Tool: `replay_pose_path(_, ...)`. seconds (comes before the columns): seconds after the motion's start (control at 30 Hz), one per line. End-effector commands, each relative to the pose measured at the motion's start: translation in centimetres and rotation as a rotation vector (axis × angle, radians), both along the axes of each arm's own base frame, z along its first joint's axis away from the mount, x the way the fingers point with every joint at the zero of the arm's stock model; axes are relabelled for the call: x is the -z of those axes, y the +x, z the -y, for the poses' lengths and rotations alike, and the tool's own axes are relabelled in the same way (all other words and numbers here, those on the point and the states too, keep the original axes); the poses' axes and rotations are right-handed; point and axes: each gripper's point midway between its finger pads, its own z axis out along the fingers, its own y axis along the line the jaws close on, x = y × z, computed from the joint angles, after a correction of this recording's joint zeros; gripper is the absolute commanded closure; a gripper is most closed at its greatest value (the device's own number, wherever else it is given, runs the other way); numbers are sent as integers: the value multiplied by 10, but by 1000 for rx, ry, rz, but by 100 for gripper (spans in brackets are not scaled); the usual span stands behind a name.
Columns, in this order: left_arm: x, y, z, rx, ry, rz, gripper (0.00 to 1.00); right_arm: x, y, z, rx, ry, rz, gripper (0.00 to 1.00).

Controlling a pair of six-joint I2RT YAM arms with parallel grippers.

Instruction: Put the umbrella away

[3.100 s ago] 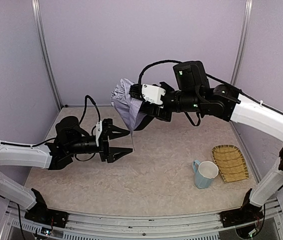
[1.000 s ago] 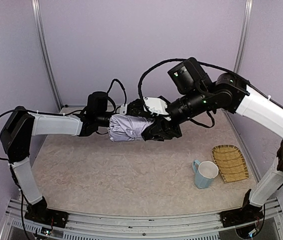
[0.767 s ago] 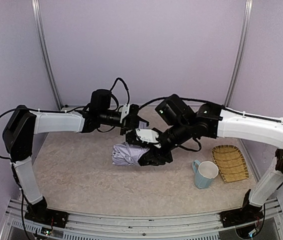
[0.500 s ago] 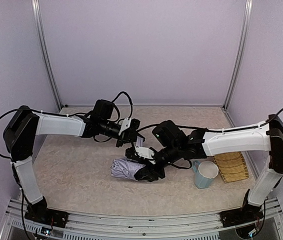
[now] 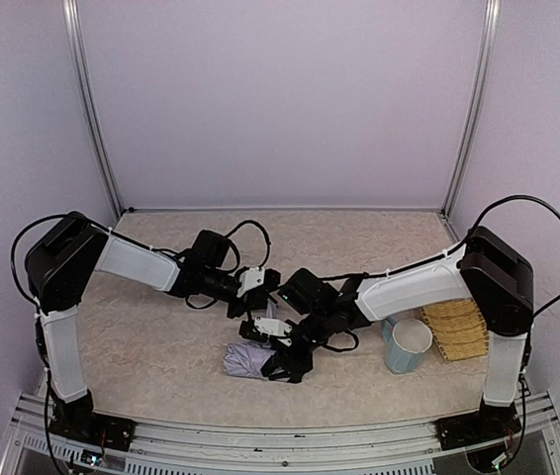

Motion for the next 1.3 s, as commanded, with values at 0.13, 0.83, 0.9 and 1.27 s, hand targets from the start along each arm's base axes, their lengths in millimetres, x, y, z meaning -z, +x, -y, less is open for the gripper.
replay_pose_path(0.13, -130, 140, -43, -632, -291, 306, 42, 84, -97, 110, 51, -558, -454, 100)
replay_pose_path(0.83, -116, -211, -58, -37, -144, 118, 39, 95, -81, 111, 139, -467, -631, 100)
replay_pose_path(0.9, -85, -213, -56, -5, -26, 155, 33, 97, -79, 113, 141, -481, -624, 100)
replay_pose_path(1.27, -8, -183, -36, 31, 212, 292, 18, 92, -67, 108, 139, -478, -582, 100)
